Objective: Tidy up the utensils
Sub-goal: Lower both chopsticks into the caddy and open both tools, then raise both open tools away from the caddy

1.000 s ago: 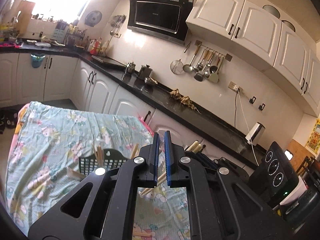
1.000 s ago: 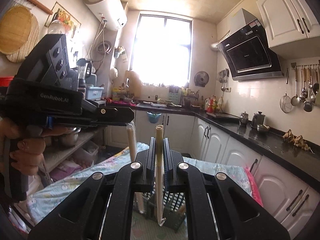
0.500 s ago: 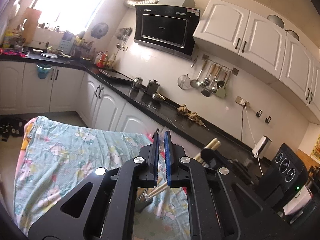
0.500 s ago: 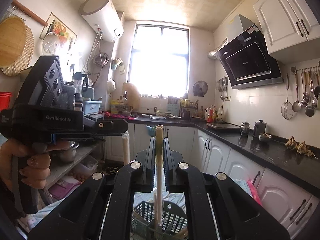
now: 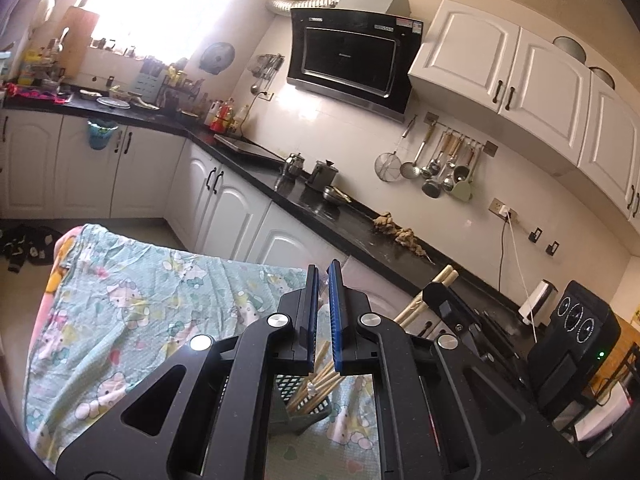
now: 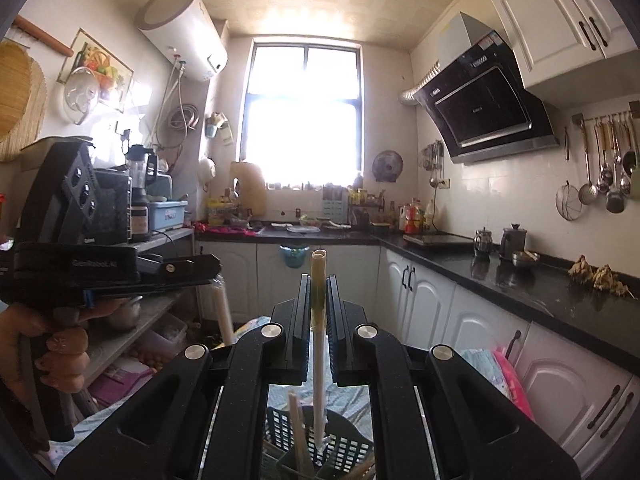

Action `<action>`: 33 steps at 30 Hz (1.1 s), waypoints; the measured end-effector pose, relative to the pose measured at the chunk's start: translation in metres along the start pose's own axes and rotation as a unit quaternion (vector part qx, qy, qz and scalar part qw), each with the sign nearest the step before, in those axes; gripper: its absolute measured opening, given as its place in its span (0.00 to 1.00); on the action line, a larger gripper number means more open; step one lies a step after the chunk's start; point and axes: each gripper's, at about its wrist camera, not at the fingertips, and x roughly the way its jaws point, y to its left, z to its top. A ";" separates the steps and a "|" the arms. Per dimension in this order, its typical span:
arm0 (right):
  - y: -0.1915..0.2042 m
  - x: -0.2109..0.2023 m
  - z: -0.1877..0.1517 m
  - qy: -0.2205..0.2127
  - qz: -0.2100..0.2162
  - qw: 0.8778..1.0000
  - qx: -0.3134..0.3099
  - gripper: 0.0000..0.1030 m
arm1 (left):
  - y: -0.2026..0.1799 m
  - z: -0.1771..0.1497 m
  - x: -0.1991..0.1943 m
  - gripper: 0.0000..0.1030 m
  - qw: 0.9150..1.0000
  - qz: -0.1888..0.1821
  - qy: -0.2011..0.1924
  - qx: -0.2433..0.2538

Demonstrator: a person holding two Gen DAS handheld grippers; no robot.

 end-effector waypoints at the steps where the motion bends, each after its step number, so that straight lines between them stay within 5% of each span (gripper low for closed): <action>1: -0.002 0.002 -0.004 0.003 -0.002 1.000 0.002 0.07 | 0.002 -0.002 0.002 0.03 1.000 0.001 0.001 -0.001; 25: -0.014 0.049 -0.086 0.111 -0.041 0.992 0.041 0.09 | 0.045 -0.056 0.037 0.03 0.997 0.037 0.058 -0.028; 33: -0.007 0.036 -0.093 0.120 -0.046 0.991 0.026 0.39 | 0.045 -0.063 0.025 0.10 0.996 0.055 0.064 -0.013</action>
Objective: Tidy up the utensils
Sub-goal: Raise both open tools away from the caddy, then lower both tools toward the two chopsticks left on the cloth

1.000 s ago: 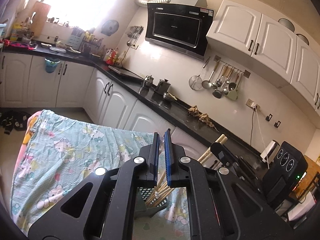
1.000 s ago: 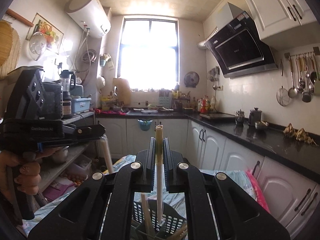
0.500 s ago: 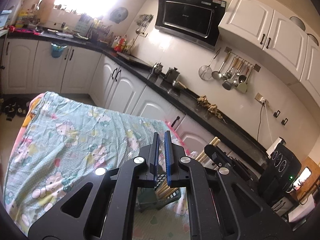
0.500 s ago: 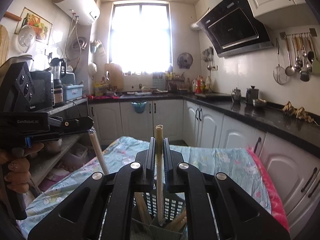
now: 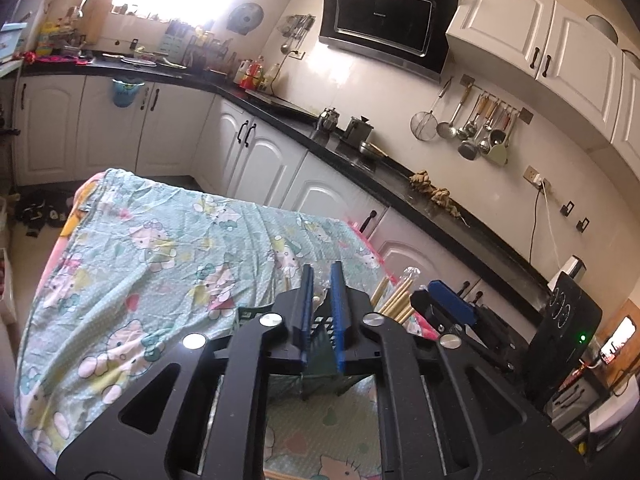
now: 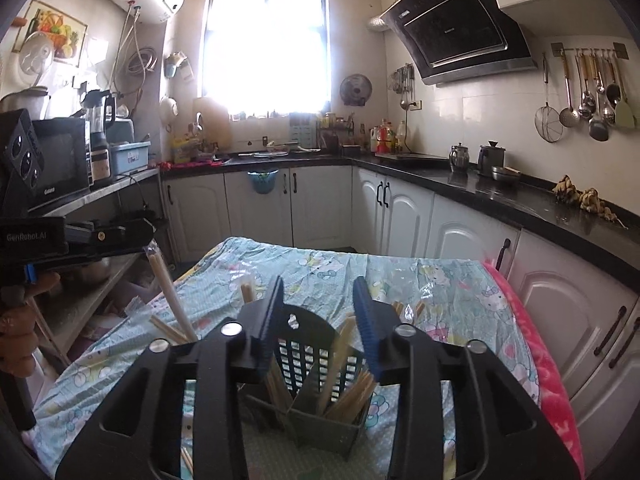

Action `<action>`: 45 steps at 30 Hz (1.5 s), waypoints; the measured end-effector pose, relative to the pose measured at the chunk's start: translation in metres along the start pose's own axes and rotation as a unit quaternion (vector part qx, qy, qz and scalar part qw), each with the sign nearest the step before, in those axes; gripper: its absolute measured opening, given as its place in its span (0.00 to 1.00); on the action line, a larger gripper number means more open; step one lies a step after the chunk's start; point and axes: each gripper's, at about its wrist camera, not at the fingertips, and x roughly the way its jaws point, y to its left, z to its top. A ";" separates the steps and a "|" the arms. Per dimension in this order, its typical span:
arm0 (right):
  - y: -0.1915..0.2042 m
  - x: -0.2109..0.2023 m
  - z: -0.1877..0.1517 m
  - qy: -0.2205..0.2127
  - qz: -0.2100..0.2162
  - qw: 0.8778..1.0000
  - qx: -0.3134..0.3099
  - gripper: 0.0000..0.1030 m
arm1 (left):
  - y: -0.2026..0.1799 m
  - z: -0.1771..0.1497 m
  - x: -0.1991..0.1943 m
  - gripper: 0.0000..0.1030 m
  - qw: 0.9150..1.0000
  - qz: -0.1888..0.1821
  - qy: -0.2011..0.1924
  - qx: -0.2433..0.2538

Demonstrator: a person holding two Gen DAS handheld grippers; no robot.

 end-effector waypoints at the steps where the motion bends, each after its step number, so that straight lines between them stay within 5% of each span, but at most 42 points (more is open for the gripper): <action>1: 0.002 -0.002 -0.001 0.000 -0.001 1.000 -0.004 0.44 | 0.000 0.000 -0.003 0.19 1.000 0.003 -0.001 0.000; 9: 0.003 -0.029 -0.007 -0.008 0.001 1.000 -0.006 0.69 | -0.002 -0.005 -0.037 0.64 0.999 0.006 -0.031 0.003; 17: 0.007 -0.056 -0.008 -0.012 0.017 1.000 -0.001 0.81 | 0.001 -0.019 -0.067 0.89 0.999 0.013 -0.048 -0.002; 45: 0.053 -0.097 -0.042 0.030 0.067 0.996 -0.055 0.88 | 0.016 -0.087 -0.115 0.90 0.997 0.080 -0.016 -0.018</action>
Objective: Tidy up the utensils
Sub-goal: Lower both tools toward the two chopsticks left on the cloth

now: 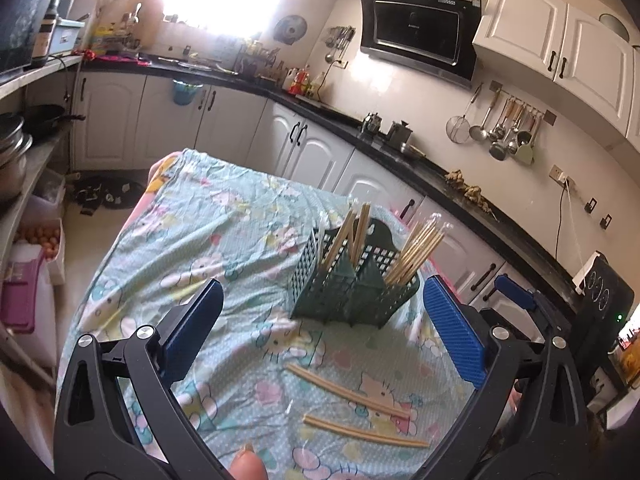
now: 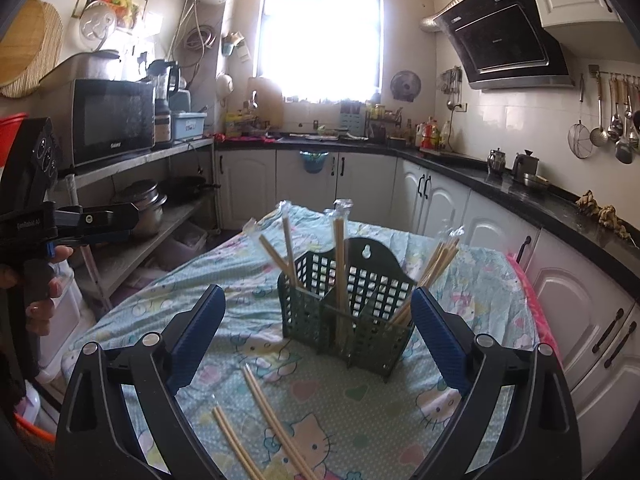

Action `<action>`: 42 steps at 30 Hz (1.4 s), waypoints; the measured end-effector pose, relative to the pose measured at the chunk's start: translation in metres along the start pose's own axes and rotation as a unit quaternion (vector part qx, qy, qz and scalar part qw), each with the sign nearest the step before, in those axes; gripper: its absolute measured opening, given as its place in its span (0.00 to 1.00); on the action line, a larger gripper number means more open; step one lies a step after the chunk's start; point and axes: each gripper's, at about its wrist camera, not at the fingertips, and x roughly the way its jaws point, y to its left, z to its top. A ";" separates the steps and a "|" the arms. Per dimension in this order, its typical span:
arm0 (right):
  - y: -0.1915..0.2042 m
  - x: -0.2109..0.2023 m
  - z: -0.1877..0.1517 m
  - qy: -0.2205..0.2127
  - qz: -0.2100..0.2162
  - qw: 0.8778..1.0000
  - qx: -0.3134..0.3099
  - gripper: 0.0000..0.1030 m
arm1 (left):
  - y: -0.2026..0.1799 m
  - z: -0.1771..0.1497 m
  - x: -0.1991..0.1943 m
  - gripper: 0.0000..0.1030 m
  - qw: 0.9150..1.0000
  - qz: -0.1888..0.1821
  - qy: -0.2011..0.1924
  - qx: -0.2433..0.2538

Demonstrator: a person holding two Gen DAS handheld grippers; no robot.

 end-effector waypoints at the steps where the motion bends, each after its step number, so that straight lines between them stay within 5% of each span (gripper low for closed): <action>1: 0.001 0.000 -0.001 0.002 0.001 1.000 -0.001 0.88 | 0.001 -0.003 0.000 0.90 1.000 0.002 0.004 -0.003; 24: 0.004 0.019 -0.041 0.070 0.024 0.997 -0.012 0.88 | 0.014 -0.068 0.031 0.89 0.994 -0.003 0.110 -0.009; 31: -0.001 0.034 -0.051 0.097 0.031 0.995 -0.008 0.87 | 0.016 -0.104 0.049 0.69 0.985 -0.015 0.171 -0.007; 42: 0.001 0.065 -0.064 0.144 0.055 0.988 -0.011 0.67 | 0.015 -0.132 0.073 0.43 0.973 -0.041 0.227 -0.018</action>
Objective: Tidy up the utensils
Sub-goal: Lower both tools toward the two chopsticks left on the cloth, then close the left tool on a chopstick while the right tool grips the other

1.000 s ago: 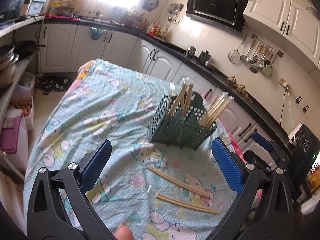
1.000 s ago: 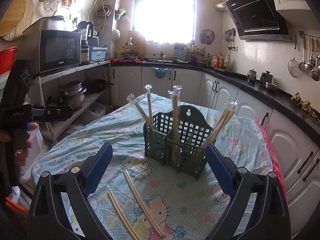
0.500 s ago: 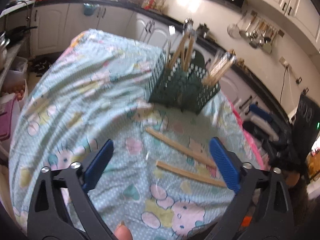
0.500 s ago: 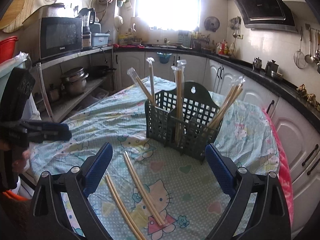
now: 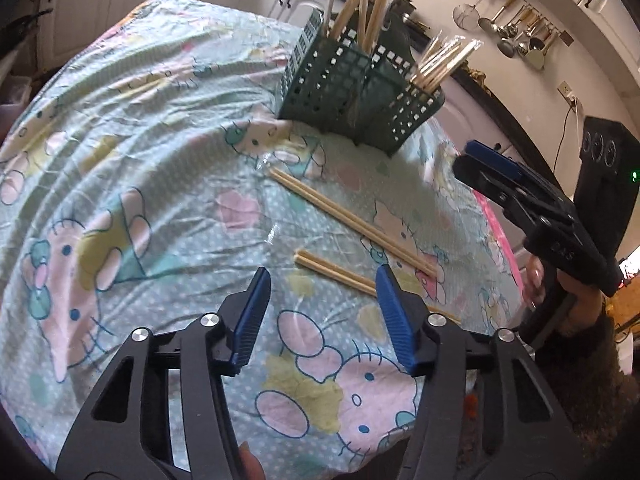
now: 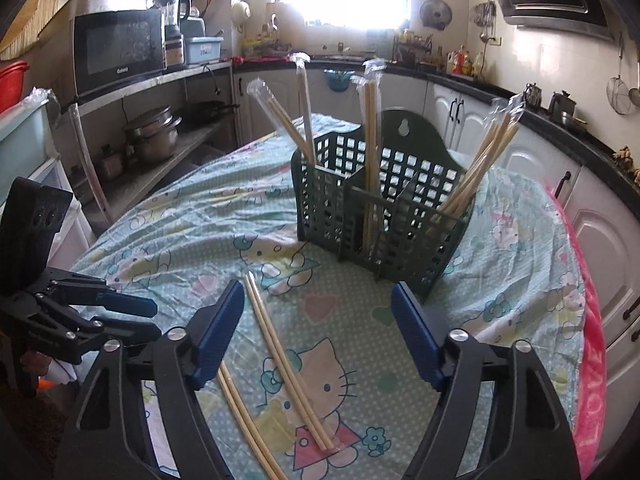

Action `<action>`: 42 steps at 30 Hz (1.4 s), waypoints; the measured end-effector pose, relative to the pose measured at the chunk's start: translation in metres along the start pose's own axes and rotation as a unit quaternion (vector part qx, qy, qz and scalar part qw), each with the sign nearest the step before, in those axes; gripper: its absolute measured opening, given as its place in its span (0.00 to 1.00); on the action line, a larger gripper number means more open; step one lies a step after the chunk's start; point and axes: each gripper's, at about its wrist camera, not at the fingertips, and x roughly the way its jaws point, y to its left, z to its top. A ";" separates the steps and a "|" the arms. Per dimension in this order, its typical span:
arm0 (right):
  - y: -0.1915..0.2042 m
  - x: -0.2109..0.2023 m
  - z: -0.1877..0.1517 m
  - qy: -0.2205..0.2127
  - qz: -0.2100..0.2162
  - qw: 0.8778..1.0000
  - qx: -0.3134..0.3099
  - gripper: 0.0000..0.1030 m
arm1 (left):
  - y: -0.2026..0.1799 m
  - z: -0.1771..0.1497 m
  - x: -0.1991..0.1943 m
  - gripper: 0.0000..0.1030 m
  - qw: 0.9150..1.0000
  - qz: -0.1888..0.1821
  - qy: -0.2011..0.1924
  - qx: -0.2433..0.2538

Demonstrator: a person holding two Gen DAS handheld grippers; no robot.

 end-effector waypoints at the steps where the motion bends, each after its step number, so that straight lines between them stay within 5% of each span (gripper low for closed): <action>1: 0.001 0.004 0.000 0.005 0.003 1.000 -0.004 0.64 | 0.000 0.000 0.002 0.43 1.000 -0.001 0.003 -0.001; 21: 0.031 0.089 0.022 0.108 0.102 0.987 -0.054 0.35 | 0.020 0.018 0.043 0.41 0.999 -0.008 0.022 -0.033; 31: 0.043 0.134 0.033 0.161 0.123 0.978 -0.054 0.32 | 0.031 0.021 0.048 0.16 0.999 -0.004 0.031 -0.031; 36: 0.046 0.153 0.030 0.187 0.103 0.975 -0.060 0.32 | 0.033 0.021 0.048 0.14 0.999 -0.005 0.034 -0.024; 42: 0.042 0.148 0.029 0.172 0.091 0.979 -0.060 0.10 | 0.029 0.020 0.046 0.06 0.999 0.010 0.037 -0.008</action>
